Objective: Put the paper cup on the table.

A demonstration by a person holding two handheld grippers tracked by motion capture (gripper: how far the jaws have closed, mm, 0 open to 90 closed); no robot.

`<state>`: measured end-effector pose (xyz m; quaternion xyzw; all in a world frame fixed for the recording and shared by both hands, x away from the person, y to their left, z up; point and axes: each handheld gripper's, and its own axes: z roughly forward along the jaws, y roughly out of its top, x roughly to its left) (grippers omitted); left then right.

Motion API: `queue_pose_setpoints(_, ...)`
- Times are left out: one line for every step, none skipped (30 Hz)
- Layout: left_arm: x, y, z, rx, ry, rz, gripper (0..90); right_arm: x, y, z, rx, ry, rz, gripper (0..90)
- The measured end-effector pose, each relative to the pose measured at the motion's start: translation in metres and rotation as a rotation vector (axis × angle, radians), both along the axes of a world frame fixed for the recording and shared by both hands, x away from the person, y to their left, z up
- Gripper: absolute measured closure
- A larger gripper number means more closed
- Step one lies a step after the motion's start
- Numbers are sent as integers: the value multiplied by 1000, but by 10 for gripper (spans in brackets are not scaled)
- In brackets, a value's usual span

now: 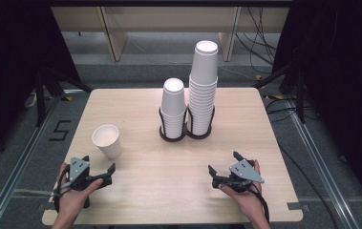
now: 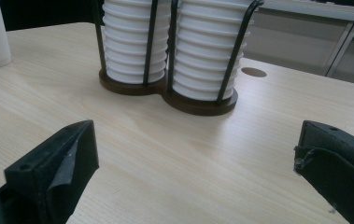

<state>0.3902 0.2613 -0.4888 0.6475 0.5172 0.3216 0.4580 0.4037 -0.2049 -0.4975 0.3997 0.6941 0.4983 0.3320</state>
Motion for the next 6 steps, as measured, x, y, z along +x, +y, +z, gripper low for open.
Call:
queue_pose_setpoints(0,0,-3,-4,-1,-1,0,0,-1,0,1,-1,-2,6)
queue_pose_setpoints(0,-1,-4,-2,5,0,0,0,-2,-1,2,10,-1,6)
queue_pose_setpoints(0,-1,-5,1,5,0,0,0,-2,-2,8,9,-8,6)
queue_pose_setpoints(0,-1,-6,0,10,-6,0,2,-3,-3,9,-3,-7,6)
queue_pose_setpoints(1,-1,-8,1,13,0,0,1,-3,-3,13,6,-17,7)
queue_pose_setpoints(2,0,-9,1,18,3,0,2,-5,-4,15,0,-13,8)
